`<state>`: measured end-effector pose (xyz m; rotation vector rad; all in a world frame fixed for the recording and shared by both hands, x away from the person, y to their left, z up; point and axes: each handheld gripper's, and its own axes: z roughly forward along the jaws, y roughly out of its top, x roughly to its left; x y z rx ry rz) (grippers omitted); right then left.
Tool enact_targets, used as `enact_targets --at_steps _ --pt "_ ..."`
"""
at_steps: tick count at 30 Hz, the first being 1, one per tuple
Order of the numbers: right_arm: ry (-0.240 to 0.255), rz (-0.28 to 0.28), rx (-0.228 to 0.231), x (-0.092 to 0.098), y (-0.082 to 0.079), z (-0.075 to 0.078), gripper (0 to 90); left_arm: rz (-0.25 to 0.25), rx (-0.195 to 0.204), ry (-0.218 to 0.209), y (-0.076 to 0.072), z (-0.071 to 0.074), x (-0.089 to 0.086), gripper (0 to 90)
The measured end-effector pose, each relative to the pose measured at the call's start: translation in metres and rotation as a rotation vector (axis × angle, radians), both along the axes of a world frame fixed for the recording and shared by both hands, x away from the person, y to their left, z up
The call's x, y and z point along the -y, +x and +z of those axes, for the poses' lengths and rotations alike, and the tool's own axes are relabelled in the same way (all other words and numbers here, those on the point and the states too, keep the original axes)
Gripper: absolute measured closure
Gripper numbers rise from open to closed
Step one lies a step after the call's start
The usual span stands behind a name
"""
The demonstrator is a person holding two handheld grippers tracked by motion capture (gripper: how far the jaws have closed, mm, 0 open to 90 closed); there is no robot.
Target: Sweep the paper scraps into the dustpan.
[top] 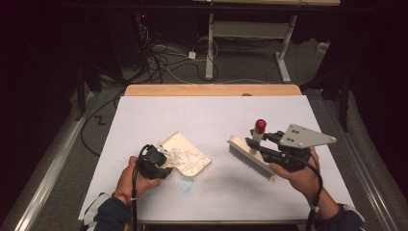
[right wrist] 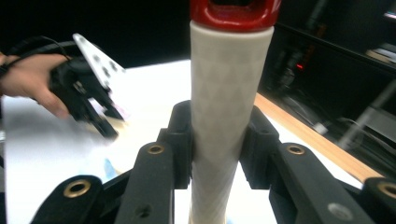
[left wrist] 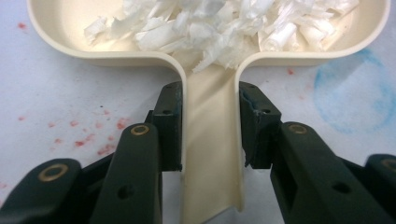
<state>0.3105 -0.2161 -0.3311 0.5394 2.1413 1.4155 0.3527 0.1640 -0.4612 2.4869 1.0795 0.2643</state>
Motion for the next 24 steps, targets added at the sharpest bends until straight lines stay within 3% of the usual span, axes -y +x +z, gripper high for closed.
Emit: enact_targets --at_steps 3,7,13,17,21,24 --pt "-0.013 -0.049 -0.015 0.026 -0.003 -0.002 69.4 0.028 -0.002 -0.030 0.001 -0.002 -0.004 60.3" --pt "-0.025 -0.115 -0.044 0.059 -0.008 -0.008 69.4 0.050 0.003 -0.024 0.000 -0.001 -0.008 62.2" --pt "-0.011 -0.155 -0.091 0.095 -0.013 -0.014 69.5 0.097 0.008 -0.029 0.000 -0.001 -0.018 62.9" --pt "0.008 -0.140 -0.123 0.107 -0.014 -0.012 69.4 0.152 0.013 -0.046 0.000 -0.003 -0.028 62.8" --pt "0.026 -0.077 -0.160 0.108 -0.015 -0.009 69.4 0.231 0.025 -0.064 0.002 -0.004 -0.043 62.8" --pt "0.004 -0.029 -0.202 0.104 -0.013 -0.010 69.4 0.304 0.047 -0.070 0.005 -0.005 -0.053 62.8"
